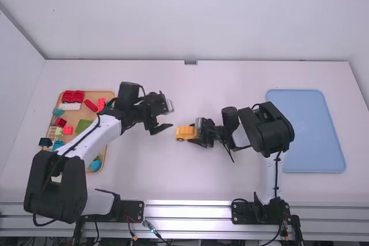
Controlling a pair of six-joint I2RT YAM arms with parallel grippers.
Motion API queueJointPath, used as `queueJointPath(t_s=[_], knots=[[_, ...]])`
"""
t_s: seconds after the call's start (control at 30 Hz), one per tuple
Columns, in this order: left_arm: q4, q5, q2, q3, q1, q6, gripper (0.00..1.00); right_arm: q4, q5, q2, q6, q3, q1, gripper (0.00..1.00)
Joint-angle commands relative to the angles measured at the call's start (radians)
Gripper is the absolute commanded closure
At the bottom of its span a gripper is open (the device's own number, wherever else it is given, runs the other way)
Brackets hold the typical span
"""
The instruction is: Assemble lego blocks to make yellow taxi
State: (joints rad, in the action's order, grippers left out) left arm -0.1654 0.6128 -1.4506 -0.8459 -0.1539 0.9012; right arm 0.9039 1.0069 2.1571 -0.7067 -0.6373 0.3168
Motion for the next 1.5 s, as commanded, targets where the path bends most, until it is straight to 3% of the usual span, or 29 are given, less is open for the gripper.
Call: queueJointPath(t_s=[0.0,0.23,0.47,0.57,0.67,0.8,0.9,0.93,1.03,1.3,1.47], knots=[[0.051,0.032,0.014,0.039,0.093,-0.164,0.01,0.016,-0.01,-0.003,0.095,0.004,-0.03,0.48],[0.349,0.048,-0.005,0.166,0.225,-0.399,0.01,-0.003,-0.035,-0.145,0.187,0.008,-0.11,0.49],[0.776,-0.031,-0.006,0.356,0.231,-0.529,0.01,-0.246,-0.336,-0.472,0.186,0.076,-0.283,0.49],[0.93,-0.203,-0.006,0.408,0.24,-0.743,0.01,-0.412,-0.468,-0.65,0.18,0.111,-0.421,0.49],[0.949,-0.281,-0.006,0.412,0.237,-0.78,0.01,-0.498,-0.52,-0.749,0.179,0.133,-0.537,0.49],[0.942,-0.319,-0.006,0.397,0.232,-0.778,0.01,-0.584,-0.536,-0.847,0.189,0.169,-0.762,0.48],[0.941,-0.318,-0.006,0.388,0.233,-0.778,0.01,-0.573,-0.537,-0.847,0.213,0.189,-0.849,0.48],[0.941,-0.319,-0.006,0.379,0.233,-0.778,0.01,-0.56,-0.534,-0.824,0.212,0.203,-0.911,0.48],[0.939,-0.318,-0.006,0.367,0.233,-0.778,0.01,-0.532,-0.537,-0.756,0.217,0.206,-0.973,0.46],[0.922,-0.318,-0.006,0.351,0.233,-0.775,0.01,-0.352,-0.537,-0.552,0.217,0.205,-1.056,0.45],[0.904,-0.316,-0.006,0.351,0.232,-0.778,0.01,-0.306,-0.537,-0.508,0.217,0.201,-1.089,0.42]])
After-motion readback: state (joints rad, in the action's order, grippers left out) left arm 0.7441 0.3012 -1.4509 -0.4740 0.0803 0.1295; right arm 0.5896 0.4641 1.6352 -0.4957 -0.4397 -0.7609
